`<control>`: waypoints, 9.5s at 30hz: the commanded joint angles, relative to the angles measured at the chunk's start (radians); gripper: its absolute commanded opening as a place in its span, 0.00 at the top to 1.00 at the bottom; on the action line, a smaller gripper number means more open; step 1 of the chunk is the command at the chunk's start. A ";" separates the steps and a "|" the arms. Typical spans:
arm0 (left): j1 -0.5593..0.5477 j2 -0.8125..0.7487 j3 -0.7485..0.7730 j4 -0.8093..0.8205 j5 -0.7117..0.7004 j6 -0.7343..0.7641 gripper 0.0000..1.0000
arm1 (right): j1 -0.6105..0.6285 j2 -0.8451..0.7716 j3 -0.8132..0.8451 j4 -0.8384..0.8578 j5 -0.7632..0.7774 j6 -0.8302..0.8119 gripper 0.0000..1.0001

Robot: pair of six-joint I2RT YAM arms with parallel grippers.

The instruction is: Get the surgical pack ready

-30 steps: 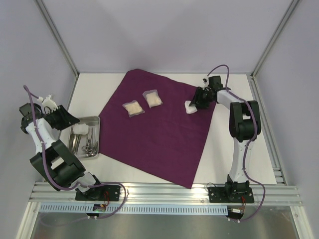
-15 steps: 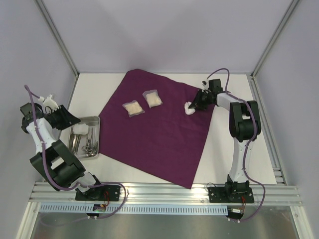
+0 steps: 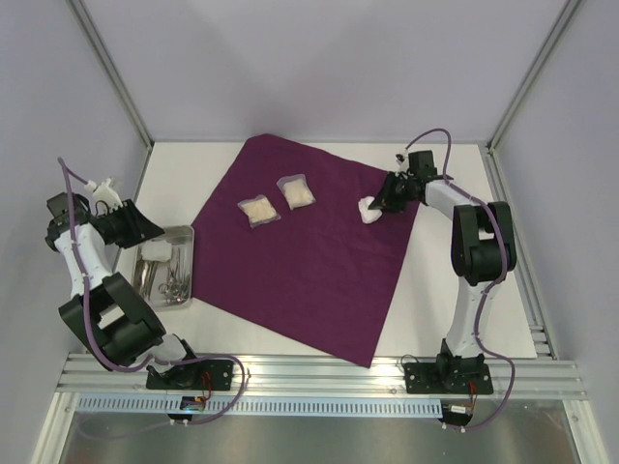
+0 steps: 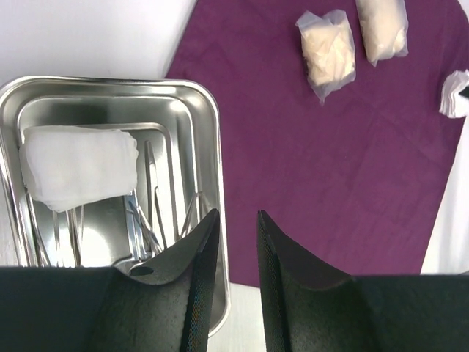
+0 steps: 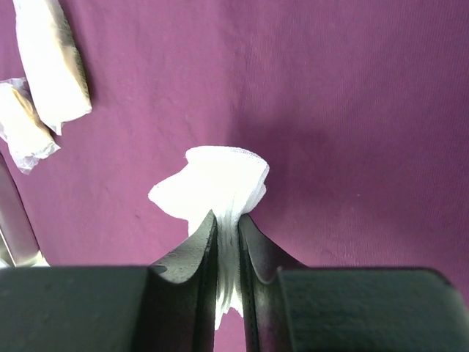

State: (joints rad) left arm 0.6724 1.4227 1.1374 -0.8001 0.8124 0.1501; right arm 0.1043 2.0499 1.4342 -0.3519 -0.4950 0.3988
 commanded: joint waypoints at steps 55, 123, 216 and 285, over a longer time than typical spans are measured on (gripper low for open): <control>-0.628 -0.225 0.053 0.428 0.404 -0.294 0.71 | 0.798 -0.454 0.035 0.372 0.300 0.124 1.00; 0.081 0.171 -0.561 1.262 0.072 -0.751 1.00 | 0.790 -0.260 0.200 -0.042 0.441 0.086 0.38; -0.198 -0.005 0.108 -0.143 -0.093 0.192 0.55 | 0.500 0.464 0.790 -0.064 0.158 0.183 0.41; -0.289 -0.140 0.122 -0.271 0.329 0.140 1.00 | 0.834 -0.201 -0.031 0.757 0.220 0.311 0.79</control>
State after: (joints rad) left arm 0.3866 1.2919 1.2491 -1.0950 1.1595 0.2829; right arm 0.9329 1.8492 1.3808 0.3996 -0.2455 0.7341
